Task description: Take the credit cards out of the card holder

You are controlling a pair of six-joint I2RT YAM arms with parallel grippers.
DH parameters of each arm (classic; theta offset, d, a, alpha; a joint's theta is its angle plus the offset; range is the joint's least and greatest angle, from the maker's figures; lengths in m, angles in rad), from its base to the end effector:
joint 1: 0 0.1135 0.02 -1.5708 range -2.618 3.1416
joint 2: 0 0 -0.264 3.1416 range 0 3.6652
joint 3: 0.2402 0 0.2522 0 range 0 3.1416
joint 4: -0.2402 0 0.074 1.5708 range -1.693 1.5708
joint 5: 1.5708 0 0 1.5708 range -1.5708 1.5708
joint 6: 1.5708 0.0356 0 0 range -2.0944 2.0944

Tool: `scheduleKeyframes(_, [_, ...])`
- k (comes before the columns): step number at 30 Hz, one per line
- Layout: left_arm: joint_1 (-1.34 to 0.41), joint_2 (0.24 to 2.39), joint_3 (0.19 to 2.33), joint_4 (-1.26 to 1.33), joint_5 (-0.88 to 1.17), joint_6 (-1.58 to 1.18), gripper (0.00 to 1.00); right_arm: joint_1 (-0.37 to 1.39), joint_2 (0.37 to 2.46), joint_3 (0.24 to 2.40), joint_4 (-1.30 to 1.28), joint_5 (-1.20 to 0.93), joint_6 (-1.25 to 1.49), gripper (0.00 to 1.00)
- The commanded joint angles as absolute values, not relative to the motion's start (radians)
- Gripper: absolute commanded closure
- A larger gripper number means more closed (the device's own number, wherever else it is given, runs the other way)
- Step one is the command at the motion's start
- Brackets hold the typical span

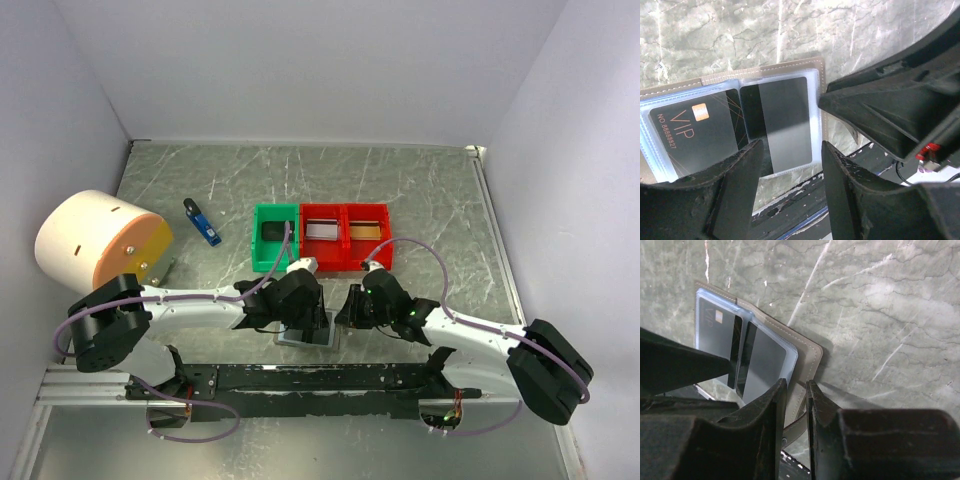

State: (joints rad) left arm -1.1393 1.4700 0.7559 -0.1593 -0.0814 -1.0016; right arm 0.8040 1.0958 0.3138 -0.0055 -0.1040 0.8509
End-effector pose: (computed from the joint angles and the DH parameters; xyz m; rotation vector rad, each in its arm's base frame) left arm 0.1231 -0.2605 0.1771 0.1420 2.6252 -0.7872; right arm 0.1309 0.1412 0.1407 0.0050 2.5499 0.8649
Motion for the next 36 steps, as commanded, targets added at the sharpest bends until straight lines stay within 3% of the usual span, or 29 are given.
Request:
scheduleKeyframes(1, [-1.133,1.479,0.720,-0.101,-0.094,-1.053,0.40,0.798,1.052,0.324,-0.024,-0.134,0.846,0.77])
scheduleKeyframes(13, [-1.134,1.512,0.686,-0.089,-0.094,-1.070,0.46,0.803,0.915,0.324,0.099,-0.251,0.919,0.76])
scheduleKeyframes(25, [-1.134,1.477,0.655,-0.081,-0.108,-1.088,0.46,0.800,1.206,0.257,0.209,-0.237,0.907,0.80])
scheduleKeyframes(36, [-1.134,1.426,0.637,-0.133,-0.170,-1.089,0.38,0.788,1.203,0.259,0.079,-0.163,0.857,0.81])
